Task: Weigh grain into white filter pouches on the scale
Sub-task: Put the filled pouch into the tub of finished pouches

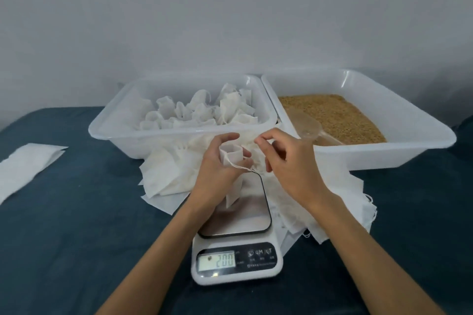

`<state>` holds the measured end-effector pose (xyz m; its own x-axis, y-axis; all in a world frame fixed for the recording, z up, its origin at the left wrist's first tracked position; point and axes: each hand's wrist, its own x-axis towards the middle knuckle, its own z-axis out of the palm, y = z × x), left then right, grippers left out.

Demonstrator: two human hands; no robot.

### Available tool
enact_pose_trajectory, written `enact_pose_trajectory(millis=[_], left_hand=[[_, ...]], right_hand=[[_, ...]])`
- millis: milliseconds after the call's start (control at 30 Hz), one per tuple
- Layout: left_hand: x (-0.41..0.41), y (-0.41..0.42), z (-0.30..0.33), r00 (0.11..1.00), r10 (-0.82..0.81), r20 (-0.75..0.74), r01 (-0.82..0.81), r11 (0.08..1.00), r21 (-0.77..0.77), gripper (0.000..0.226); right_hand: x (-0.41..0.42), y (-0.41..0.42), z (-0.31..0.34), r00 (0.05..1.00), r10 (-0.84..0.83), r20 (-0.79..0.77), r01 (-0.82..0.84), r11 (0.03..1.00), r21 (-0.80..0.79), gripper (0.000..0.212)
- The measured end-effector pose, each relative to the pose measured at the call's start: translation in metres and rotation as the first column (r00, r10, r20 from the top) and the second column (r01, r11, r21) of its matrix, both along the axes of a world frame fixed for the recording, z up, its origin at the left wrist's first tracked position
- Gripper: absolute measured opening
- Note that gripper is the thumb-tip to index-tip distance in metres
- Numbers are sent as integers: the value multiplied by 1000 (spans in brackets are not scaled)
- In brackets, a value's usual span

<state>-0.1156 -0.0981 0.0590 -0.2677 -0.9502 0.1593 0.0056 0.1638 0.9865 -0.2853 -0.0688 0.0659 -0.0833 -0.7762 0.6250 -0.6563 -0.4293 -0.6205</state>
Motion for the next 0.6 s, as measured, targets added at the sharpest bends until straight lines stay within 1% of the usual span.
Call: enact_pose_trajectory(millis=[100,133,200,267,400,467,533,600], left_hand=[[0,-1,-1,997,-21,72,23,999,-23,24],[-1,0,-1,994,-25,102,30,999,-44,20],[-1,5,3,988,-14,152,25,997,-73,29],[1,5,13,979,24,200,-4,995,-103,33],[5,-23,49,926,58,374,31,973,-228,31],[5,-49,71,914,157,373,-44,955,-294,35],[7,-81,91,883,328,337,-203,912,-356,35],[8,-112,104,855,421,303,-311,884,-350,33]], right_hand=[[1,0,-8,1000,6,-4,-6,1000,-27,15],[2,0,-10,1000,7,-15,-8,1000,-30,16],[1,0,-12,1000,7,-19,-8,1000,-25,17],[0,-1,-12,1000,-7,2,7,1000,-19,18],[1,-4,-15,999,-9,43,9,1000,2,19],[3,-4,-17,1000,0,29,-1,1000,18,19],[5,-3,-17,1000,6,31,-7,1000,30,19],[4,-3,-18,999,5,39,-7,999,31,19]])
